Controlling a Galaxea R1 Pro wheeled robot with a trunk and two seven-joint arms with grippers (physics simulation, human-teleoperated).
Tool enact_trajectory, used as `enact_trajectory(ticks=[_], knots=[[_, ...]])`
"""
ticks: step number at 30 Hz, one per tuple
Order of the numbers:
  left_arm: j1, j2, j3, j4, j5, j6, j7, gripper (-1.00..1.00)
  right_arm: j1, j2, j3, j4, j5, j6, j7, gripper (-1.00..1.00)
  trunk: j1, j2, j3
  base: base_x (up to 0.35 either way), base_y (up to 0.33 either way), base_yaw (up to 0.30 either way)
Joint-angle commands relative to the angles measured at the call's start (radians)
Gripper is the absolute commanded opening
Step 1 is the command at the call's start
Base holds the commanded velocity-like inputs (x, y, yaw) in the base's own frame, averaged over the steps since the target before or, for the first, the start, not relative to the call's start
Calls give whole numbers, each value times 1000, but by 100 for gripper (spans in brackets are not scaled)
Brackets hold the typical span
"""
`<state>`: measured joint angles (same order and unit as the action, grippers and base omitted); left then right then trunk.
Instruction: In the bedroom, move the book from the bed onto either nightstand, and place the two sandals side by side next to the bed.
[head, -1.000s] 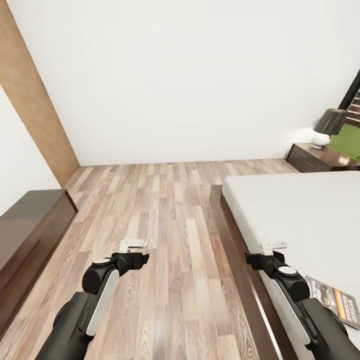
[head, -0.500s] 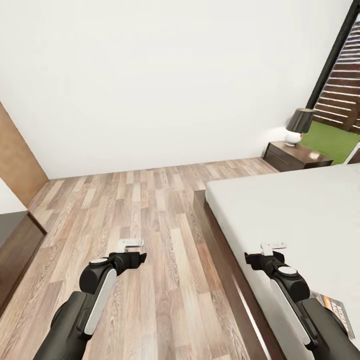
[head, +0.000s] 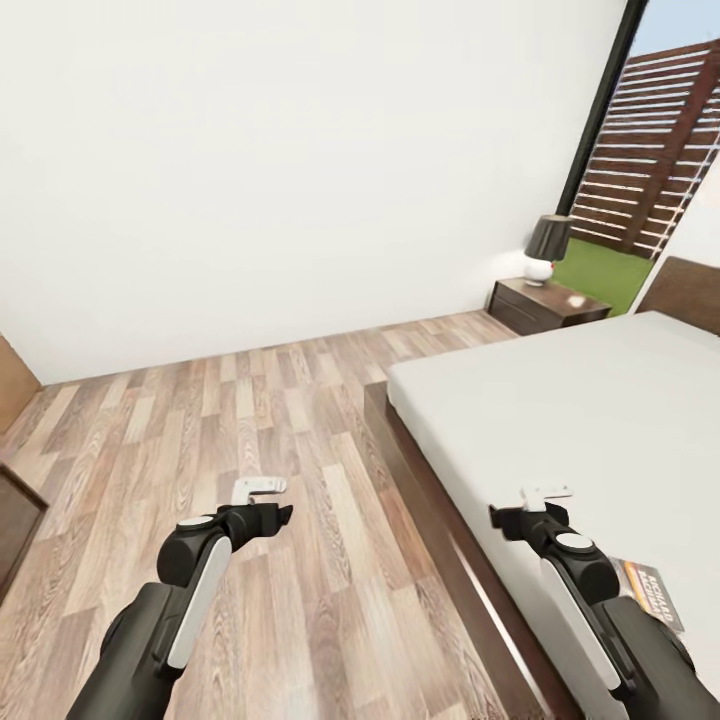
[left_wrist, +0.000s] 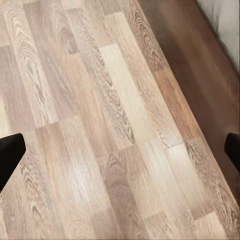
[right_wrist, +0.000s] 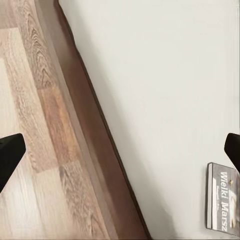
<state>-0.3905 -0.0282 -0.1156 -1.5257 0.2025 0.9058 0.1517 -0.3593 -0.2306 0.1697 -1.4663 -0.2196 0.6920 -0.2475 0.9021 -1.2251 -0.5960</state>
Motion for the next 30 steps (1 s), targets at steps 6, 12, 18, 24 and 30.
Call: enact_trajectory(ticks=[6,12,18,24,30], knots=[[0,0,3,-1,11,4,9,100,-1,-1,3,0,-10,3,-10,100,-23,42,19,1,12,-153],[-1,1,7,-1,10,4,9,100,-1,-1,2,0,-10,3,-10,100,-46,84,38,0,1,-65],[0,1,7,-1,10,4,10,100,-1,-1,3,1,-10,3,-10,100,-69,126,58,0,0,-247],[0,2,8,-1,10,4,11,100,-1,-1,3,1,-10,3,-10,100,-92,168,79,0,0,-275],[0,1,6,-1,10,4,11,100,-1,-1,3,1,-10,3,-10,100,-115,210,100,0,0,-279]])
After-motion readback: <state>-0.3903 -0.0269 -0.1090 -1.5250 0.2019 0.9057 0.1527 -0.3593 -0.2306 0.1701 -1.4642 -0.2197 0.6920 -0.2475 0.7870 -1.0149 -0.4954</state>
